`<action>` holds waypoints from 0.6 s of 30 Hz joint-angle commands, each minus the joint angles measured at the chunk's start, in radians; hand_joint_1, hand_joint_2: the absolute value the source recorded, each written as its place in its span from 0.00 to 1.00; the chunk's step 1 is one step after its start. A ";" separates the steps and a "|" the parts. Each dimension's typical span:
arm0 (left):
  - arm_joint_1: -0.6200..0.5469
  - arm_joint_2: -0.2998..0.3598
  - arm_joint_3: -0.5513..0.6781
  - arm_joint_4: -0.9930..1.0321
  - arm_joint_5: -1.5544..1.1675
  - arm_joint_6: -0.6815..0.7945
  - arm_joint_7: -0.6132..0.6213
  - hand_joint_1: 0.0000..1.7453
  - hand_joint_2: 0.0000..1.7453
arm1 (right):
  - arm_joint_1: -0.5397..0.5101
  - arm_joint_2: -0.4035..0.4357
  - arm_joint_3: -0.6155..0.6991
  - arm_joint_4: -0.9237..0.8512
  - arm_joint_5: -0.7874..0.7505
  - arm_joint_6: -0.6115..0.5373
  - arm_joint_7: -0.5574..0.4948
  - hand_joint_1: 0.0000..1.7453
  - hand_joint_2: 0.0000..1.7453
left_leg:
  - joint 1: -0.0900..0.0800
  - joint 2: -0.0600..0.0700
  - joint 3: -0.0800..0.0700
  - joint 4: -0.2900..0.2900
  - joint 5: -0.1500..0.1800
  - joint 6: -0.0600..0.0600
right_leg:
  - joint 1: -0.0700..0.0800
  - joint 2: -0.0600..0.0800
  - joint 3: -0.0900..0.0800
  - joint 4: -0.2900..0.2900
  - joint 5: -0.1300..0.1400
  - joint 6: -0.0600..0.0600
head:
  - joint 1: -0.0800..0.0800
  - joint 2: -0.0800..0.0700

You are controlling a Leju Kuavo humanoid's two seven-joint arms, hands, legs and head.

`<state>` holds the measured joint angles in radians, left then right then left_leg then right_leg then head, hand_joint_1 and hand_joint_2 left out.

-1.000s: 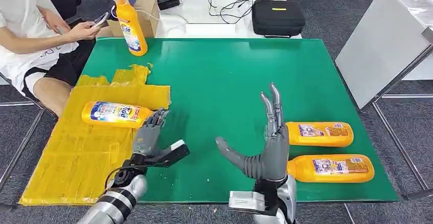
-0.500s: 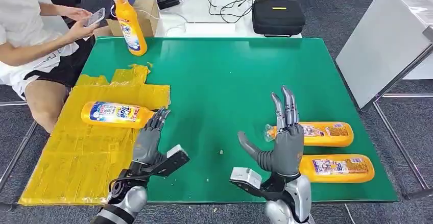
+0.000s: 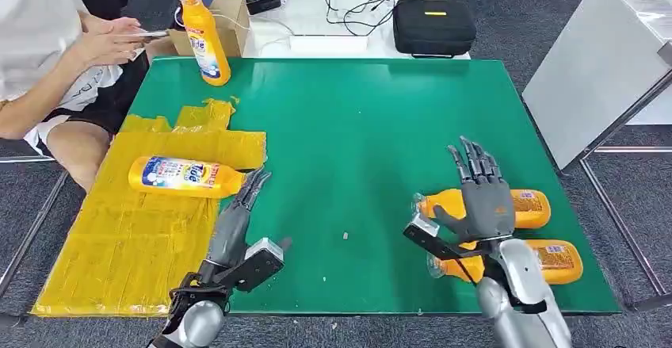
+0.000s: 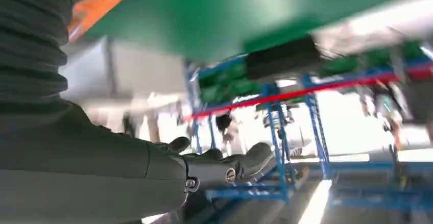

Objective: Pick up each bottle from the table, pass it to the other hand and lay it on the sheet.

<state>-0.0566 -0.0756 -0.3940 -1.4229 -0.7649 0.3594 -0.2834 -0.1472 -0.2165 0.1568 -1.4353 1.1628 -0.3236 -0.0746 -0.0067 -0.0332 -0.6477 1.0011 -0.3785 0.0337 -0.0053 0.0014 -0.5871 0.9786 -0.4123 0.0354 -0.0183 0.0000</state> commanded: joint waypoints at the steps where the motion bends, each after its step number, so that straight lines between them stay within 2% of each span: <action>1: -0.029 0.045 -0.047 -0.019 0.049 -0.019 -0.028 0.00 1.00 | -0.152 -0.136 -0.015 0.292 -0.029 0.052 -0.054 0.00 1.00 | 0.000 0.003 0.002 0.000 -0.001 -0.001 | 0.001 0.001 0.002 -0.001 0.000 0.000 | 0.000 0.000; 5: -0.026 0.048 -0.049 -0.021 0.047 -0.018 -0.029 0.00 1.00 | -0.161 -0.142 -0.016 0.300 -0.030 0.056 -0.053 0.00 1.00 | 0.000 0.003 0.003 0.000 -0.001 -0.001 | 0.000 0.001 0.003 -0.001 0.000 0.000 | 0.000 0.000; 8: -0.036 0.056 -0.061 -0.007 0.026 -0.019 -0.022 0.00 1.00 | -0.199 -0.157 0.009 0.348 0.047 0.042 0.012 0.00 1.00 | 0.001 0.006 0.005 0.001 -0.003 -0.003 | 0.001 0.002 0.005 -0.001 -0.002 0.000 | 0.000 0.000; 12: -0.053 0.055 -0.068 0.004 0.045 -0.025 -0.029 0.00 1.00 | -0.279 -0.183 0.029 0.443 0.006 0.105 -0.025 0.00 1.00 | 0.000 0.006 0.003 0.001 -0.002 -0.002 | 0.001 0.003 0.003 0.000 -0.001 0.000 | 0.000 0.000; 18: -0.061 0.058 -0.075 0.016 0.064 -0.032 -0.040 0.00 1.00 | -0.313 -0.216 0.053 0.522 -0.006 0.126 -0.044 0.00 1.00 | 0.001 0.005 0.002 0.001 -0.002 -0.002 | 0.001 0.002 0.003 0.000 0.000 0.000 | 0.000 0.000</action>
<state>-0.0689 -0.0504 -0.4265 -1.4553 -0.7202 0.3407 -0.3120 -0.3388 -0.3945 0.1495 -1.1344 1.1631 -0.2197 -0.1046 -0.0070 -0.0331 -0.6493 1.0013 -0.3776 0.0345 -0.0056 0.0013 -0.5889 0.9789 -0.4116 0.0364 -0.0187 0.0000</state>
